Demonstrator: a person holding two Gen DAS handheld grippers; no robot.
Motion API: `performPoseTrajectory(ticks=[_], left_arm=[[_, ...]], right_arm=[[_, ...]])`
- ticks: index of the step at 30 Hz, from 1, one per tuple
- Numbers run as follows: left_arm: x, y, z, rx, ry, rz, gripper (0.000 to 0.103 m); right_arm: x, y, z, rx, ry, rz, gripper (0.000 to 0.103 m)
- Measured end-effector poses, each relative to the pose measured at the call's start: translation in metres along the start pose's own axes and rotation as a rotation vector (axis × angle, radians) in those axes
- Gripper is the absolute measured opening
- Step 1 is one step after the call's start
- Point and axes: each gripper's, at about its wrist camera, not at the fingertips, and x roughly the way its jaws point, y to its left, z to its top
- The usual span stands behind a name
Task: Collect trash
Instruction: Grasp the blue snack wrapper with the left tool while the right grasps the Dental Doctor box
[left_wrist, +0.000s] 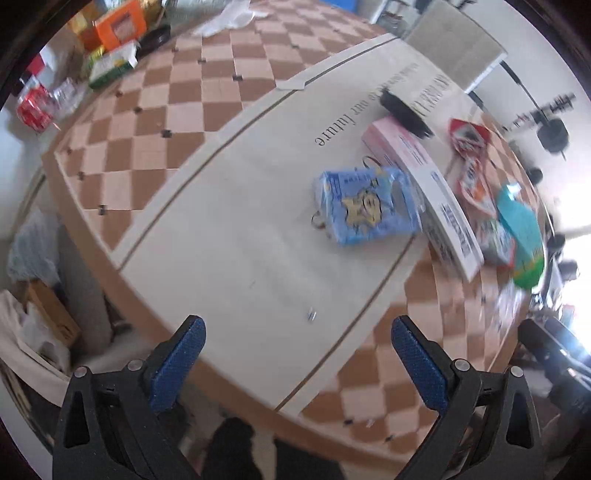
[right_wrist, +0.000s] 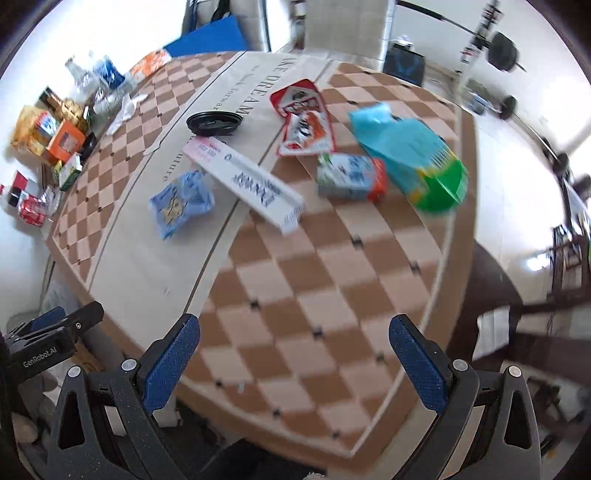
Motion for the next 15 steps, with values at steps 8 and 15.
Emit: performPoseTrajectory(ticks=[8, 15], left_arm=[[0.066, -0.016, 0.063, -0.101, 0.085, -0.055, 0.078], [0.071, -0.026, 0.062, -0.063, 0.09, -0.021, 0.026]], right_arm=[[0.117, 0.041, 0.11, -0.244, 0.132, -0.026, 0.091], [0.151, 0.06, 0.14, -0.31, 0.191, 0.063, 0.082]])
